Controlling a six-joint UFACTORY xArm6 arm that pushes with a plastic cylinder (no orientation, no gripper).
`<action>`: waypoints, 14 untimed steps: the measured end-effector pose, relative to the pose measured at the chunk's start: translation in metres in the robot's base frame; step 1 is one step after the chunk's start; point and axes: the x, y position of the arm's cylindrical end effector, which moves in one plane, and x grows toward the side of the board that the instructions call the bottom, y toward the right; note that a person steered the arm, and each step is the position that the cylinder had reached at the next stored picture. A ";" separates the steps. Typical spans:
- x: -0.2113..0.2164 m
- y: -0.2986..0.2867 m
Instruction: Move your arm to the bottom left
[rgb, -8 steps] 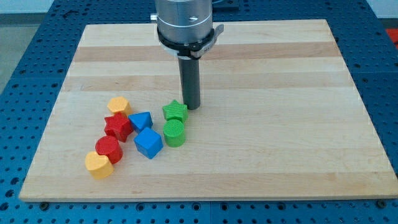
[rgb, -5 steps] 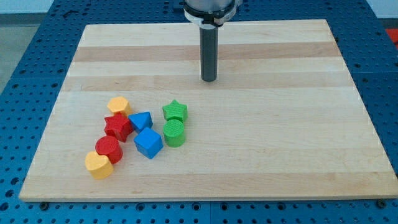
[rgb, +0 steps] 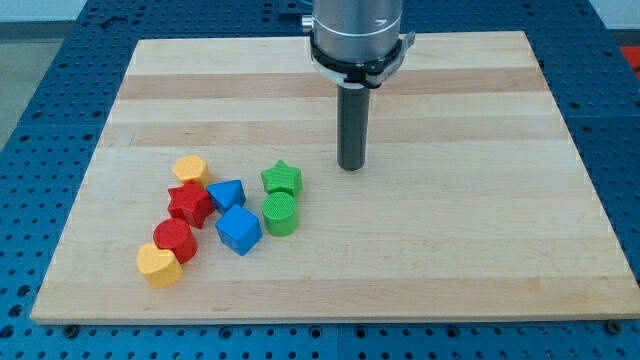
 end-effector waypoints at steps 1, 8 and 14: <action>0.037 0.008; 0.180 -0.042; 0.180 -0.098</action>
